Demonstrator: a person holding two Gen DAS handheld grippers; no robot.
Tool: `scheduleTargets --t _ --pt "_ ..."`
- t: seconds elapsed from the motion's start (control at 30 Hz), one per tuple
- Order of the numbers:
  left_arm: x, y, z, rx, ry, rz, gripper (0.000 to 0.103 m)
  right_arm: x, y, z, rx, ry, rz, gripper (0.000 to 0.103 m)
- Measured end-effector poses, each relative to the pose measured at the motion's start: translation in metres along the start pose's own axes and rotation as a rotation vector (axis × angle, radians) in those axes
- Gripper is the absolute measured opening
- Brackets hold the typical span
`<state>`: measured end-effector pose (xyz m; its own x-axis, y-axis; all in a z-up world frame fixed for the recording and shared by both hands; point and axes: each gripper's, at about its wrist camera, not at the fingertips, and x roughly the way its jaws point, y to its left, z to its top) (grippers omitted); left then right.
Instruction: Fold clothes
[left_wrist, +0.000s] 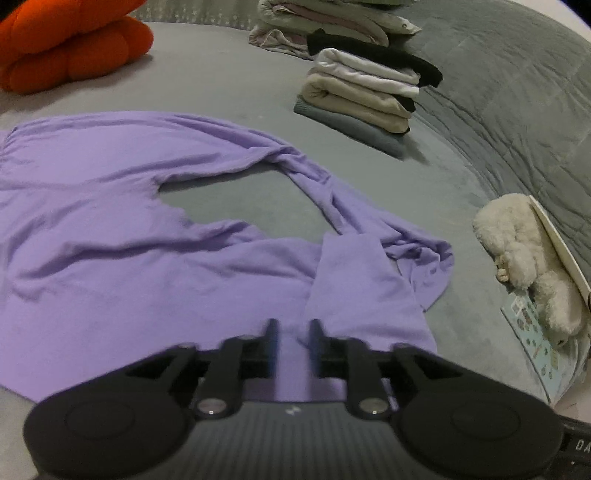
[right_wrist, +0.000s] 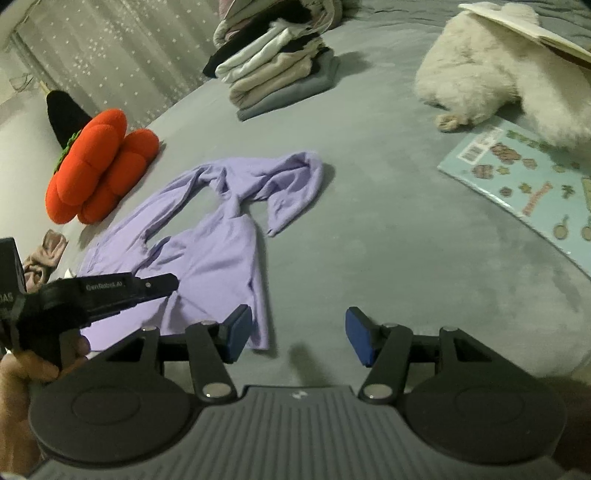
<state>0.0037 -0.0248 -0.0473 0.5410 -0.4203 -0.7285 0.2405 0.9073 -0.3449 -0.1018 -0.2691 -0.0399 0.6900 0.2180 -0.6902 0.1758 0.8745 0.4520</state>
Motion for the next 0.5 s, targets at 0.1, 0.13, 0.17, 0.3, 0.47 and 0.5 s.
scheduleTargets --t 0.1,0.13,0.17,0.3,0.47,0.5 --pt "-0.004 0.005 -0.002 -0.027 -0.018 -0.026 0.078 0.002 0.005 0.000 -0.008 0.004 -0.004 0.062" --pt "-0.006 0.006 -0.003 -0.036 -0.025 -0.027 0.083 0.003 0.005 0.001 -0.009 0.005 -0.005 0.063" --pt "-0.007 0.007 -0.004 -0.047 -0.032 -0.026 0.090 0.003 0.006 0.001 -0.008 0.005 -0.006 0.063" --pt "-0.013 0.017 -0.008 -0.128 -0.051 -0.009 0.102 0.004 0.007 0.004 0.007 0.005 -0.002 0.063" --pt "-0.018 0.026 -0.016 -0.204 -0.056 0.011 0.102 0.008 0.005 0.009 0.037 0.005 0.003 0.063" --pt "-0.018 0.027 -0.018 -0.206 -0.059 0.010 0.102 0.009 0.005 0.010 0.044 0.006 0.007 0.063"
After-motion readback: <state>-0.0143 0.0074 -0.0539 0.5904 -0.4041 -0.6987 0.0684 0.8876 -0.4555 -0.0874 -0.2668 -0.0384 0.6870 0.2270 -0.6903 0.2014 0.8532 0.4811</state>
